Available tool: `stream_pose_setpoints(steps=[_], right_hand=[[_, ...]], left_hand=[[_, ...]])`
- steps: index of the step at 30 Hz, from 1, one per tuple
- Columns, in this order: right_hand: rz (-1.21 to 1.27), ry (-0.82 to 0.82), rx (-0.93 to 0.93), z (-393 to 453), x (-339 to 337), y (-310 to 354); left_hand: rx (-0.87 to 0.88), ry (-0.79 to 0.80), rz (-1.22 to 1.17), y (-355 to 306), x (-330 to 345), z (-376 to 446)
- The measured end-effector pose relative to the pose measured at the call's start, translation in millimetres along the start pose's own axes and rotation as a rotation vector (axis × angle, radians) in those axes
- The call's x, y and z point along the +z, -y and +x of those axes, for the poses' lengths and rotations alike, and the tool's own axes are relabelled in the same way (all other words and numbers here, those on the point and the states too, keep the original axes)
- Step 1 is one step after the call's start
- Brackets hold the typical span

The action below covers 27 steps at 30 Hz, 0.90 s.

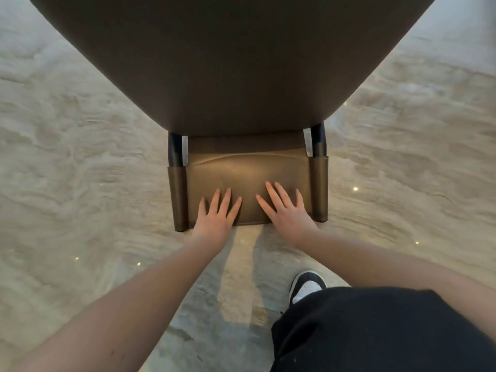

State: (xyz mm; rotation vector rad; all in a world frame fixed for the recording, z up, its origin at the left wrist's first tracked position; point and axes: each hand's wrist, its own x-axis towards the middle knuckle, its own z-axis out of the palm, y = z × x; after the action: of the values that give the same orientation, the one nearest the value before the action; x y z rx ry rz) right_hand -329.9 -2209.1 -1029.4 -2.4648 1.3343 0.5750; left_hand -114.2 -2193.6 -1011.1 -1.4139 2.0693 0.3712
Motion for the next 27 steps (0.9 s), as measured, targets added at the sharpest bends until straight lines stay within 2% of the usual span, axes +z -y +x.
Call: stream_pose_setpoints(steps=[10,20,27], right_hand=[[-0.117,-0.037,0.012,0.0,7.9,6.0],[-0.138,-0.037,0.029,-0.1,7.7,9.9],[-0.158,0.014,0.026,3.7,-0.3,15.8]], left_hand=[[-0.086,-0.065,-0.002,-2.2,30.3,5.3],[-0.153,-0.135,-0.199,-10.3,41.5,10.7],[-0.107,-0.062,-0.14,-7.3,36.6,7.7]])
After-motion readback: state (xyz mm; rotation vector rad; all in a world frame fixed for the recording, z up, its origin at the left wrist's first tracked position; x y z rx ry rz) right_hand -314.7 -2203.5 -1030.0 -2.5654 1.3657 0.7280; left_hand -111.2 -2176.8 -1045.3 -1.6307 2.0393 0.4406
